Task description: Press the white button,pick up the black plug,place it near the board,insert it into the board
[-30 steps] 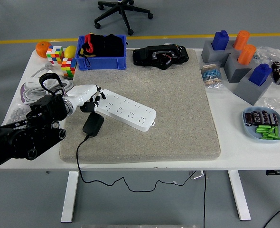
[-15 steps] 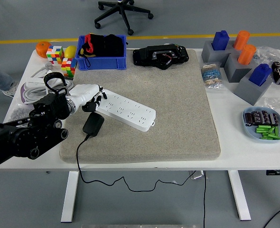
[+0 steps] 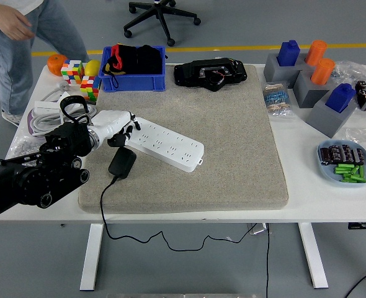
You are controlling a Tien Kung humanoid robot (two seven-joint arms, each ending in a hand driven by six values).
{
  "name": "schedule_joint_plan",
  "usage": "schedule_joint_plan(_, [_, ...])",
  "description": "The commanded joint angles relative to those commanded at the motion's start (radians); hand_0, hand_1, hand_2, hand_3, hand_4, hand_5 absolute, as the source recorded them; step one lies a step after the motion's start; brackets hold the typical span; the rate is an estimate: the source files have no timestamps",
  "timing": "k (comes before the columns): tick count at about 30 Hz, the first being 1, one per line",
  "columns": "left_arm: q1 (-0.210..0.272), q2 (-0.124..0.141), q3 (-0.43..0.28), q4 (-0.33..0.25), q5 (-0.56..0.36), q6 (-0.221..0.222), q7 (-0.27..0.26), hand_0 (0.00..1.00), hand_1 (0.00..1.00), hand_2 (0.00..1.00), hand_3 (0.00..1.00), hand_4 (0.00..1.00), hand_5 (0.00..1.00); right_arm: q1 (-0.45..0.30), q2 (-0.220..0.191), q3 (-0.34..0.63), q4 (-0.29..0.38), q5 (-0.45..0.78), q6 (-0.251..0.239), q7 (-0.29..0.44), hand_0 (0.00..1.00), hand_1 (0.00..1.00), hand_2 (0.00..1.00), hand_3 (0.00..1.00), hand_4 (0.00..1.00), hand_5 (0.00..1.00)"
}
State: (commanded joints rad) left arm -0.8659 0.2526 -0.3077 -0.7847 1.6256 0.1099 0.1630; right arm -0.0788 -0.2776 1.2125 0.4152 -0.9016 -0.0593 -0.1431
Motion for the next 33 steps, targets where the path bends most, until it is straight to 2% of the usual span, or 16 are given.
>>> schedule_joint_plan(8, [-0.009, -0.004, -0.009, 0.028, -0.005, 0.004, -0.013, 0.002, 0.005, 0.117, 0.65, 0.079, 0.002, -0.001, 0.001, -0.004, 0.0, 0.0, 0.0, 0.0, 0.745, 0.716, 0.692, 0.648, 0.709, 0.409])
schedule_joint_plan(23, [-0.009, -0.012, 0.019, 0.043, -0.002, 0.008, -0.025, 0.002, 0.006, 0.118, 0.648, 0.08, 0.002, -0.003, 0.0, -0.012, 0.0, 0.002, 0.0, 0.0, 0.744, 0.716, 0.692, 0.649, 0.709, 0.408])
schedule_joint_plan(26, [-0.003, -0.004, -0.006, 0.016, 0.007, 0.01, -0.027, 0.002, 0.005, 0.118, 0.648, 0.084, 0.002, -0.005, 0.001, -0.009, 0.0, 0.002, 0.0, 0.0, 0.745, 0.716, 0.692, 0.649, 0.709, 0.408])
schedule_joint_plan(33, [0.018, 0.025, -0.13, -0.113, 0.055, 0.033, -0.041, 0.002, 0.005, 0.118, 0.647, 0.086, 0.002, -0.007, 0.0, -0.011, -0.001, 0.0, 0.0, 0.0, 0.745, 0.716, 0.692, 0.649, 0.709, 0.408])
